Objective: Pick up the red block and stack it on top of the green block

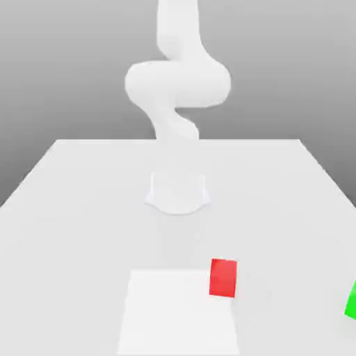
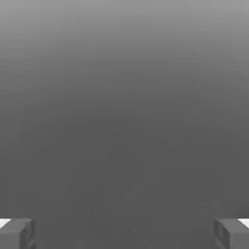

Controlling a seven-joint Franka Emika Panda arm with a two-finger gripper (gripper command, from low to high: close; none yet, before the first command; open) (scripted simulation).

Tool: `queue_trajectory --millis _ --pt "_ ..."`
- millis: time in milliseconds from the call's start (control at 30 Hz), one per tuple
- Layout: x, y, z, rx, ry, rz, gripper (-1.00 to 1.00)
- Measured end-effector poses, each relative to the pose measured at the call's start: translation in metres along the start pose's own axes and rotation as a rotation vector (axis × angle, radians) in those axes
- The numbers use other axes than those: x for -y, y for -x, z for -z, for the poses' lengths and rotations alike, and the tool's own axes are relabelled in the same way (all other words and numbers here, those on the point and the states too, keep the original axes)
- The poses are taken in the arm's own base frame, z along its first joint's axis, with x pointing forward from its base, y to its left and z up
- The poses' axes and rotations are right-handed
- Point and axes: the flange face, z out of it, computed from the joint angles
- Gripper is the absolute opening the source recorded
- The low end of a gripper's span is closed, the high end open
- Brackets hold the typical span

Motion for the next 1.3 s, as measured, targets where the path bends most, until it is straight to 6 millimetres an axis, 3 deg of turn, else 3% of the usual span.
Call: queue_trajectory --millis 133,267,433,567,667,867,900,1133,1300 --pt "-0.009 0.042 -0.1 0.093 0.118 -0.019 0.0" --pt "-0.037 0.093 -0.184 0.186 0.232 -0.043 0.0" --pt "-0.093 0.172 -0.268 0.313 0.379 -0.08 0.0" --pt "-0.158 0.251 -0.314 0.434 0.512 -0.12 0.0" --pt "-0.179 0.277 -0.333 0.462 0.542 -0.131 0.0" --pt "-0.203 0.3 -0.367 0.467 0.547 -0.132 0.0" --pt "-0.206 0.303 -0.371 0.467 0.548 -0.131 -1.0" --pt "-0.206 0.303 -0.371 0.466 0.547 -0.131 -1.0" --pt "-0.188 0.287 -0.346 0.465 0.545 -0.134 -1.0"
